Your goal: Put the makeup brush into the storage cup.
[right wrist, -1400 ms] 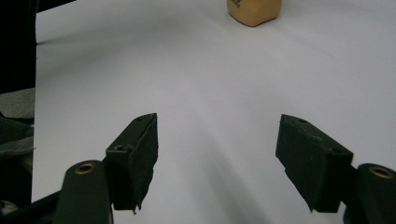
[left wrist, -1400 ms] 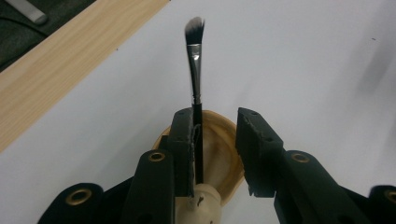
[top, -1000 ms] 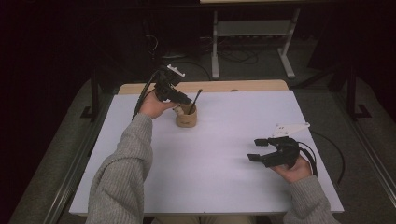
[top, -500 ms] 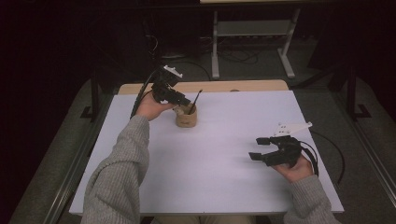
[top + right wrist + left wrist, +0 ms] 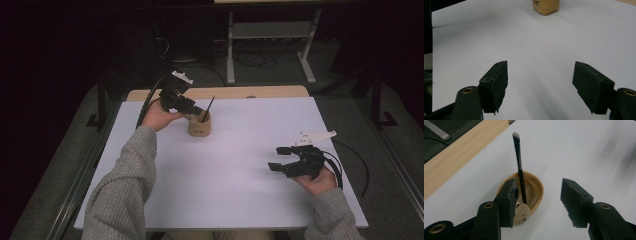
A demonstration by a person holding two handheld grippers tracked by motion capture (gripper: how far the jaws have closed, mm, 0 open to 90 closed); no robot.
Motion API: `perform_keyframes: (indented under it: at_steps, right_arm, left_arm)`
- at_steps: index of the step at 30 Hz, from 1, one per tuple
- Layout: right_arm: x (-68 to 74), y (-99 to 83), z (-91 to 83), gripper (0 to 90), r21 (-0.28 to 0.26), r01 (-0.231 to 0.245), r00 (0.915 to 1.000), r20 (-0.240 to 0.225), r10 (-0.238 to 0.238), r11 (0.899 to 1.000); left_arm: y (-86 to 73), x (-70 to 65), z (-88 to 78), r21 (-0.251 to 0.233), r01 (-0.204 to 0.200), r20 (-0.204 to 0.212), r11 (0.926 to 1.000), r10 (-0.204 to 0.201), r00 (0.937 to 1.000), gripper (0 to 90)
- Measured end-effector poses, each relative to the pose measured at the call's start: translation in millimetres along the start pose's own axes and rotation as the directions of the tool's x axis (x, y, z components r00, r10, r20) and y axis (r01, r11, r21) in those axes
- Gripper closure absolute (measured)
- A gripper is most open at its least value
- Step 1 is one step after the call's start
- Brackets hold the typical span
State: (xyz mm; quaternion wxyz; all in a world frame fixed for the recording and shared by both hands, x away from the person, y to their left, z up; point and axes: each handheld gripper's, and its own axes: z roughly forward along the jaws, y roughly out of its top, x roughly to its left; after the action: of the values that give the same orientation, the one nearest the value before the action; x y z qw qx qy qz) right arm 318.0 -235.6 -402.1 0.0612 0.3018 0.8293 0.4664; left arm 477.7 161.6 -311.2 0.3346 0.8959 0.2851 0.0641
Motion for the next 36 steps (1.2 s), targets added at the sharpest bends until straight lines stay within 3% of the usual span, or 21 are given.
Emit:
perform_keyframes:
  at_steps: [5, 7, 9, 11, 12, 14, 28, 36]
  right_arm:
    - [0.7, -0.3, -1.5, 27.1, -0.002, -0.002, 1.0000, 0.005, 0.002, 1.000]
    - [0.5, -0.5, -1.4, 27.0, -0.002, -0.002, 1.0000, 0.006, 0.002, 1.000]
    - [0.3, -0.5, -0.9, 27.0, -0.001, -0.001, 1.0000, 0.006, 0.001, 1.000]
    - [0.5, -0.4, -0.6, 27.0, 0.004, -0.002, 1.0000, 0.008, 0.002, 1.000]
    - [0.5, -0.6, -0.2, 26.9, 0.007, -0.001, 1.0000, 0.009, 0.001, 1.000]
    - [0.4, -0.7, 0.1, 26.9, 0.008, -0.005, 1.0000, 0.007, 0.005, 1.000]
    - [0.0, -0.7, -0.3, 26.9, 0.004, -0.006, 0.9999, 0.011, 0.006, 1.000]
    - [-0.9, -1.2, -1.4, 26.7, -0.001, -0.011, 0.9998, 0.014, 0.011, 1.000]
  left_arm:
    - [-3.6, -3.3, -1.3, 0.001, -0.007, 0.001, 1.0000, 0.007, 1.0000, 45.0]
    - [-4.7, -6.2, -1.4, -0.017, 0.013, 0.000, 0.9998, -0.013, 0.9999, 44.3]
    - [-5.4, -5.9, -4.6, -0.002, -0.012, -0.002, 0.9999, 0.012, 0.9999, 44.0]
    - [-6.2, -6.9, -6.0, -0.009, -0.015, -0.001, 0.9998, 0.015, 0.9999, 43.6]
    - [-6.7, -9.1, -5.7, -0.020, 0.002, 0.000, 0.9998, -0.002, 1.0000, 42.9]
    - [-7.6, -10.1, -8.0, -0.005, -0.023, -0.001, 0.9997, 0.023, 0.9997, 42.7]
    - [-12.2, -21.8, -10.3, -0.015, -0.044, 0.004, 0.9989, 0.045, 0.9990, 41.2]
    - [-17.3, -25.1, -14.9, -0.033, -0.037, 0.007, 0.9988, 0.037, 0.9993, 39.7]
